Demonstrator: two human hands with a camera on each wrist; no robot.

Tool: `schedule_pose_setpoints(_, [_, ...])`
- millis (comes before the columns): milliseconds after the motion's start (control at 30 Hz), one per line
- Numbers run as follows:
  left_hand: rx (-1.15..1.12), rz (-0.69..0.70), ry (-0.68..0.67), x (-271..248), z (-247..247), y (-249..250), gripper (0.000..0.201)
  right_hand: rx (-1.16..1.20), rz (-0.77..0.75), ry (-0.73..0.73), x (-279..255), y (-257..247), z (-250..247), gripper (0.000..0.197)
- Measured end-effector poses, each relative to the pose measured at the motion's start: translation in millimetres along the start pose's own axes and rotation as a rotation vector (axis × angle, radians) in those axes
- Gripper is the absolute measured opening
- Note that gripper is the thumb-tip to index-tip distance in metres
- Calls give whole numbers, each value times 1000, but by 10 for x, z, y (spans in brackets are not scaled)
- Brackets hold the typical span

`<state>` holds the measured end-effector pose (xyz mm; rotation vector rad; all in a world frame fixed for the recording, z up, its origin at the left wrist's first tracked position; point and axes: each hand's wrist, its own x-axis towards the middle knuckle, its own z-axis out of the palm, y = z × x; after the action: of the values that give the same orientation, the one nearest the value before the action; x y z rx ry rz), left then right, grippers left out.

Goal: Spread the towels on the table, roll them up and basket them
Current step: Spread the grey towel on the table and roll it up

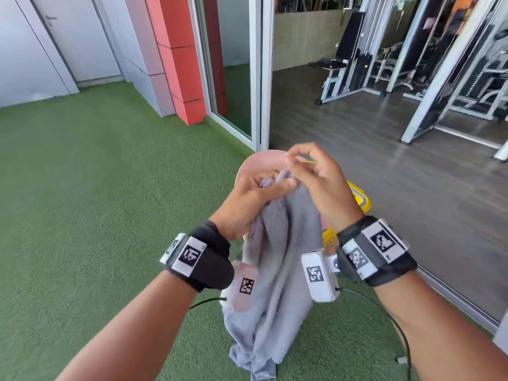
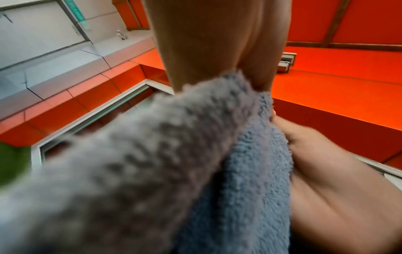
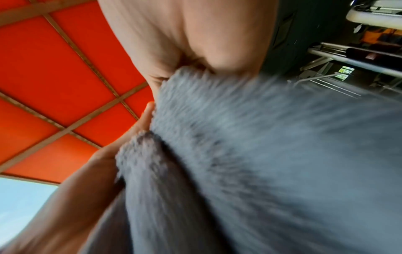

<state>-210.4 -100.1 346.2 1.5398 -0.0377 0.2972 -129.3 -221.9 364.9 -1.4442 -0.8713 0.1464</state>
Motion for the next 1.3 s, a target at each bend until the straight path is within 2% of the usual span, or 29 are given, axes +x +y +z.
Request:
schedule_pose_setpoints(100, [-108, 44, 159, 107, -220, 79, 17, -95, 99, -33, -261, 262, -81, 20])
schedule_pose_setpoints(167, [-156, 60, 276, 158, -367, 116, 29, -130, 118, -44, -435, 396, -147, 25])
schedule_pose_setpoints(233, [-122, 58, 306, 148, -330, 72, 32, -127, 97, -9, -466, 378, -172, 22])
schedule_pose_setpoints(267, [-44, 31, 257, 128, -250, 11, 31, -117, 77, 17, -421, 329, -171, 19])
schedule_pose_setpoints(300, [8, -18, 150, 99, -150, -72, 34, -93, 56, 42, -355, 264, -158, 14])
schedule_pose_setpoints(367, [-53, -122, -45, 28, 62, -170, 37, -43, 39, 65, -236, 165, -134, 6])
schedule_pose_setpoints(433, [-171, -115, -21, 31, 125, -163, 29, -46, 57, 59, -219, 176, -139, 4])
schedule_pose_setpoints(467, [-210, -100, 20, 60, 89, -119, 17, -62, 81, 45, -261, 226, -166, 4])
schedule_pose_setpoints(567, [-254, -47, 118, 194, -169, 17, 27, -177, 154, -4, -495, 386, -301, 14])
schedule_pose_setpoints(667, [-168, -38, 180, 295, -341, 35, 23, -141, 213, 27, -678, 406, -465, 22])
schedule_pose_setpoints(733, [-28, -63, 115, 321, -229, -60, 27, -121, 200, 32, -696, 340, -548, 22])
schedule_pose_setpoints(800, [73, -100, -131, 305, 53, -202, 40, -155, 169, 16, -657, 269, -586, 17])
schedule_pose_setpoints(867, [65, -164, -324, 279, 354, -318, 35, -160, 157, 32, -633, 249, -636, 12])
schedule_pose_setpoints(933, [-2, -196, -350, 324, 537, -399, 26, -139, 185, 87, -692, 276, -759, 12])
schedule_pose_setpoints(1033, [-72, -226, -288, 450, 634, -437, 18, -213, 319, 93, -987, 371, -1089, 12])
schedule_pose_setpoints(1133, [-12, -231, -263, 599, 692, -488, 8, -390, 467, 26, -1347, 489, -1478, 36])
schedule_pose_setpoints(1233, [125, -210, -343, 697, 798, -550, 6, -478, 582, -22, -1516, 562, -1865, 39])
schedule_pose_setpoints(1300, [148, -211, -340, 736, 895, -610, 2, -494, 660, -41, -1542, 606, -2125, 39])
